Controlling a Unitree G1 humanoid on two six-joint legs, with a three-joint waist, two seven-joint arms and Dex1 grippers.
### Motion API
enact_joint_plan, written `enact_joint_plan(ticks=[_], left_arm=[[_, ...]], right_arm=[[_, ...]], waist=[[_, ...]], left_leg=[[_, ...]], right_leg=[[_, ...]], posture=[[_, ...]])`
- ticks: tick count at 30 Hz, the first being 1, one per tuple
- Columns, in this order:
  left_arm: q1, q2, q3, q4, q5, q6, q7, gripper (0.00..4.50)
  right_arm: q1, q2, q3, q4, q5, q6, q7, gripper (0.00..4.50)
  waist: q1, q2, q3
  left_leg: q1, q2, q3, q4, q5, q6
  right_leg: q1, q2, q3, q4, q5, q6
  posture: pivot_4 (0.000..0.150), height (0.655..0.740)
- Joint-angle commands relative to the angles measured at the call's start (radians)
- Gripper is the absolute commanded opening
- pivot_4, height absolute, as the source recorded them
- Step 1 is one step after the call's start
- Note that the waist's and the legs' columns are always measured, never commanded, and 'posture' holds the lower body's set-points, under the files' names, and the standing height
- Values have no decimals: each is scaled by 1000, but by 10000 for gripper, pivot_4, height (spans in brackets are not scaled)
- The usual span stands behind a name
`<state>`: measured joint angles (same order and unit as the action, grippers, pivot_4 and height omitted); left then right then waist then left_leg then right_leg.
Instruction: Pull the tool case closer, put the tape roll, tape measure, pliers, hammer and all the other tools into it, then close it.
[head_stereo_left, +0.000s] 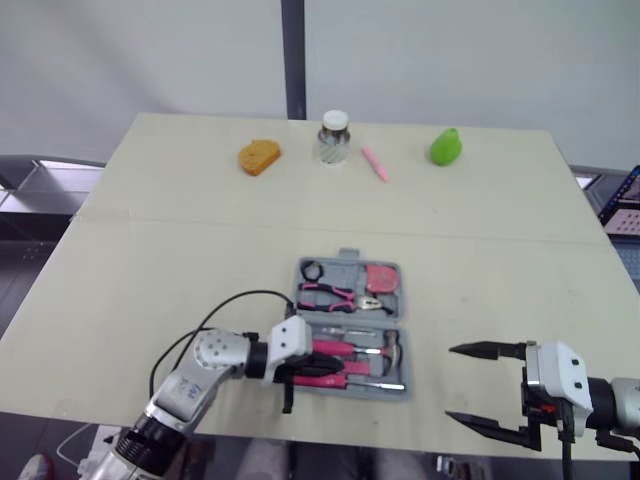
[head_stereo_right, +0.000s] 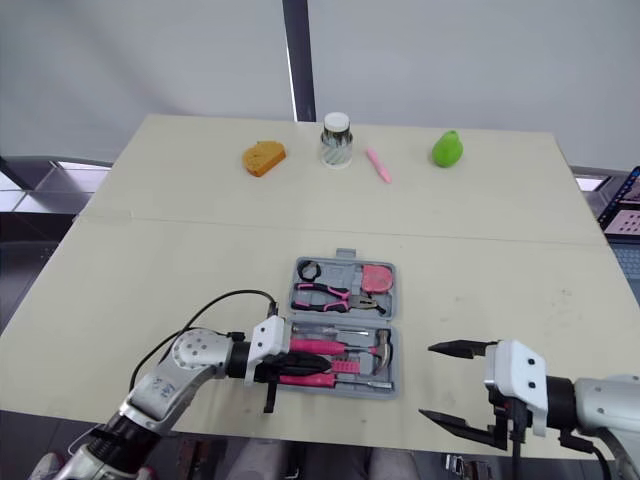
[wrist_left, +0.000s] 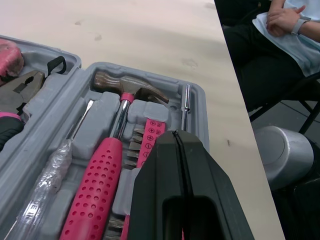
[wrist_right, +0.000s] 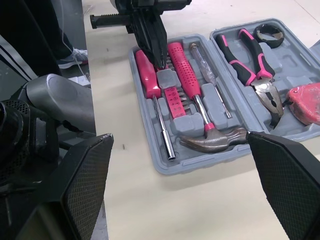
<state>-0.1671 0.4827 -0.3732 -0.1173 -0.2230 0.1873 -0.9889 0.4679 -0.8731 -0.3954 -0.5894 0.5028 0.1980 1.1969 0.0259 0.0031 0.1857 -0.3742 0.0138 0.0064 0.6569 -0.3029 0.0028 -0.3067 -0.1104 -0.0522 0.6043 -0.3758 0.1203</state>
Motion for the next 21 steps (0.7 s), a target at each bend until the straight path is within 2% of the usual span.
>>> enact_joint_plan(ticks=[1,21], left_arm=[[5,-8,-3,3,14,-21,-2,279],[24,-12,-33,79,89,-48,-14,279]], right_arm=[[7,-11,-25,-24,23,3,14,45000],[25,-4,-41,-50,35,22,-3,45000]], waist=[[0,0,0],[0,0,0]], left_leg=[[0,0,0,0,0,0],[0,0,0,0,0,0]], right_leg=[[0,0,0,0,0,0],[0,-1,0,0,0,0]], posture=[[1500,7159],[1500,7159]])
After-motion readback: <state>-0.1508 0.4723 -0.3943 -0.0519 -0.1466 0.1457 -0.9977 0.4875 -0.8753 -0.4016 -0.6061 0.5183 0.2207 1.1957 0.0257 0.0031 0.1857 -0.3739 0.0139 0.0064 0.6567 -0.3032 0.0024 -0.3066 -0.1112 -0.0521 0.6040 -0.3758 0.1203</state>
